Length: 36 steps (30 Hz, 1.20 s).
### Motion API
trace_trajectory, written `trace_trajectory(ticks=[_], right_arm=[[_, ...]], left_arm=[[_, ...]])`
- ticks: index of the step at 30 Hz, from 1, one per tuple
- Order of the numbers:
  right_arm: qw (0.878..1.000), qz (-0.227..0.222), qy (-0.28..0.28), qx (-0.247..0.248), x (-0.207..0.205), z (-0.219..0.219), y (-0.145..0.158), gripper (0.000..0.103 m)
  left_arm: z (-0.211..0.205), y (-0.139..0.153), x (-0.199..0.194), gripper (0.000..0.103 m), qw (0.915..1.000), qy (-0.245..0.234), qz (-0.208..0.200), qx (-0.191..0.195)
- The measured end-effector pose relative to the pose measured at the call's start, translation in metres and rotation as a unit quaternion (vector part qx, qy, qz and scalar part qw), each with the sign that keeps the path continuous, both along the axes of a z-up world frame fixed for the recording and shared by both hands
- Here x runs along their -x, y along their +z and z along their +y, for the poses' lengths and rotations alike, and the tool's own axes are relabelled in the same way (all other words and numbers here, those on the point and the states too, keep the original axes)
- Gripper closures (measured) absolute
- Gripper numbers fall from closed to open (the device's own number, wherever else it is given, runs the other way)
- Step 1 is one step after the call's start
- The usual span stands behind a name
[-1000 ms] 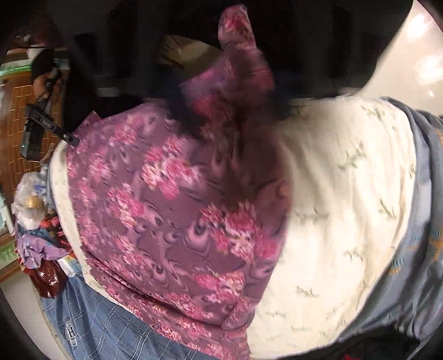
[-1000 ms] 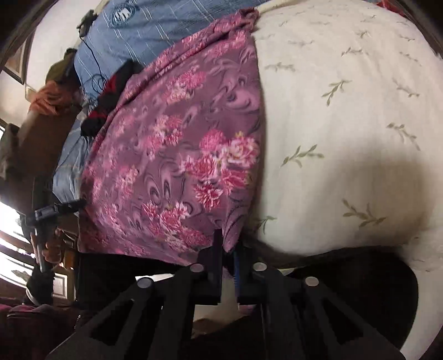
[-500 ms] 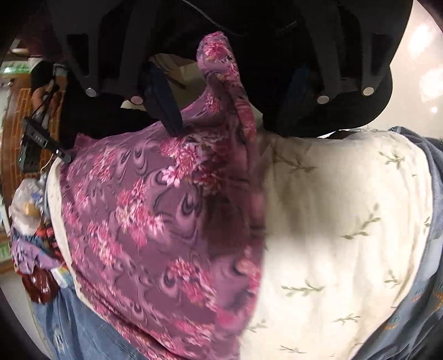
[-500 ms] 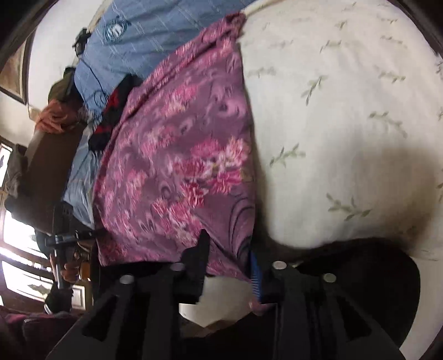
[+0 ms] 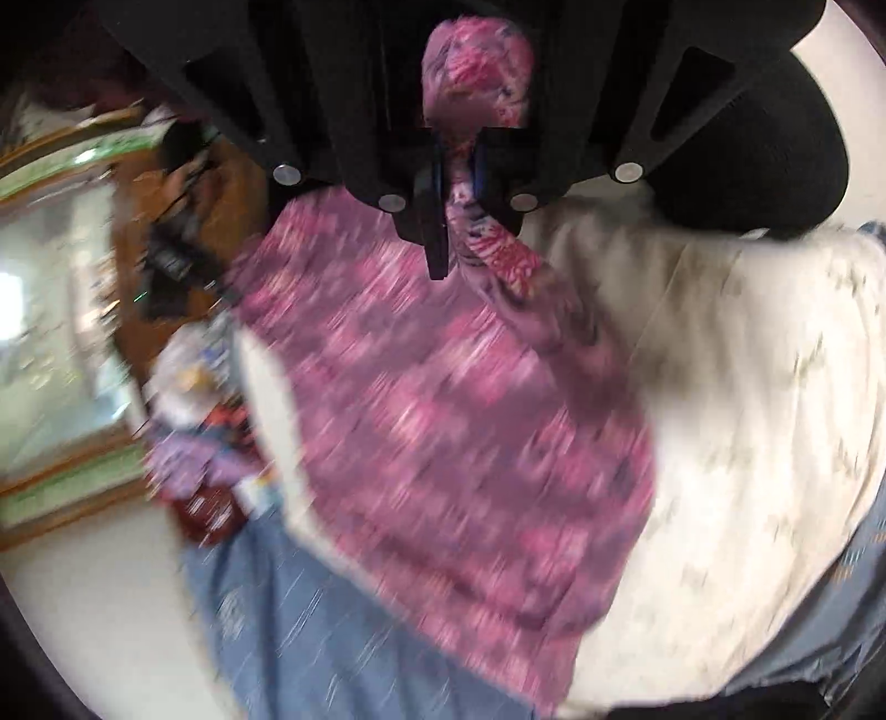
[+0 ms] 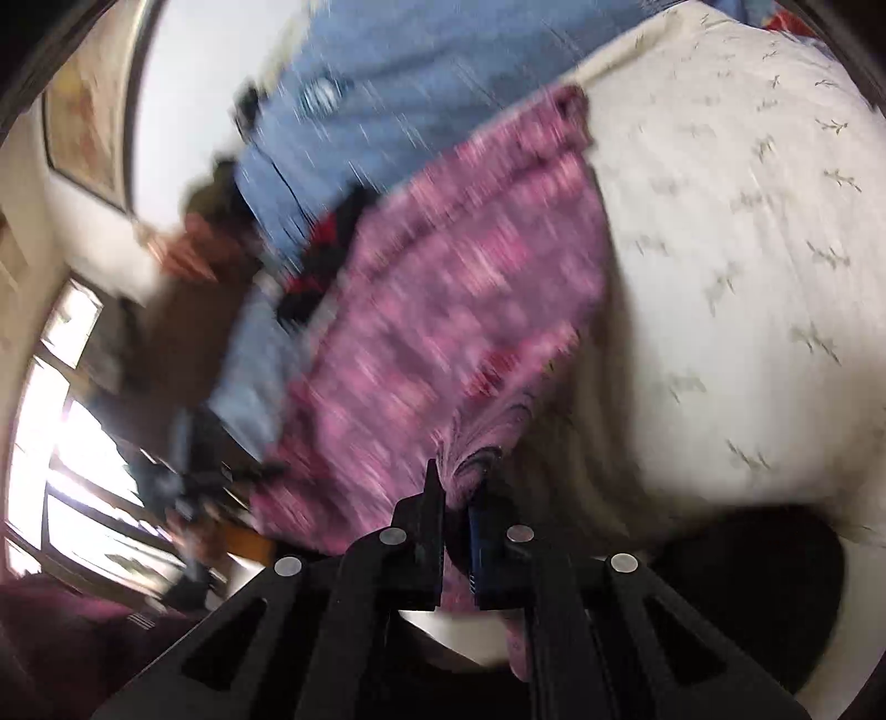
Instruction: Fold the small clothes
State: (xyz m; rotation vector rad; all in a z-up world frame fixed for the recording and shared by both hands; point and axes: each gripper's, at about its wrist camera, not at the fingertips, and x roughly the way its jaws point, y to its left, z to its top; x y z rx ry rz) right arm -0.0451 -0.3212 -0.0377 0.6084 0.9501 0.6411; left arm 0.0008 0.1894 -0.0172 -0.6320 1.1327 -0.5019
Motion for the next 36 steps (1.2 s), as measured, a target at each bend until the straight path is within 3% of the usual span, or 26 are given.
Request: trace_trajectory(ticks=[6,9,14,17,21,24,27,28,29,30,32,36], right_arm=[[0.991,-0.043,-0.056,-0.113,-0.037,-0.013,0.025,0.097],[0.985,-0.061,-0.082,-0.138,-0.066,-0.016,0.035,0.096],[0.978,-0.075,-0.118,-0.157,-0.134,-0.021,0.043,0.096],[0.975,-0.064,-0.14,-0.161,-0.178,-0.024,0.035,0.096],[0.975,-0.027,-0.172,-0.138,-0.228,-0.026,0.008,0.096],[0.975,0.014,-0.194,-0.105,-0.251,-0.027,-0.017,0.096],[0.974,0.029,-0.199,-0.104,-0.256,-0.026,-0.027,0.094],[0.974,0.027,-0.198,-0.107,-0.253,-0.026,-0.024,0.09],[0.975,0.023,-0.194,-0.109,-0.249,-0.026,-0.02,0.087],[0.976,0.018,-0.189,-0.109,-0.243,-0.026,-0.016,0.083],[0.978,0.011,-0.179,-0.107,-0.233,-0.026,-0.008,0.065],[0.983,-0.001,-0.149,-0.103,-0.211,-0.022,0.0,0.056]], left_arm=[[0.013,0.027,-0.045,0.098,0.9958,0.056,-0.034,0.063],[0.035,0.038,-0.081,0.098,0.9902,0.095,-0.045,0.091],[0.056,0.048,-0.16,0.098,0.9847,0.141,-0.054,0.087],[0.06,0.038,-0.211,0.098,0.9831,0.163,-0.038,0.074],[0.061,-0.006,-0.273,0.098,0.982,0.181,0.025,0.047],[0.062,-0.037,-0.292,0.098,0.9796,0.182,0.073,0.043],[0.067,-0.036,-0.283,0.097,0.9795,0.18,0.061,0.066],[0.068,-0.032,-0.278,0.095,0.9807,0.177,0.052,0.065],[0.069,-0.027,-0.272,0.085,0.9821,0.171,0.044,0.064],[0.069,-0.02,-0.263,0.067,0.9841,0.161,0.034,0.066],[0.068,-0.011,-0.249,0.045,0.9857,0.151,0.024,0.071],[0.055,0.003,-0.228,0.032,0.9913,0.118,0.003,0.06]])
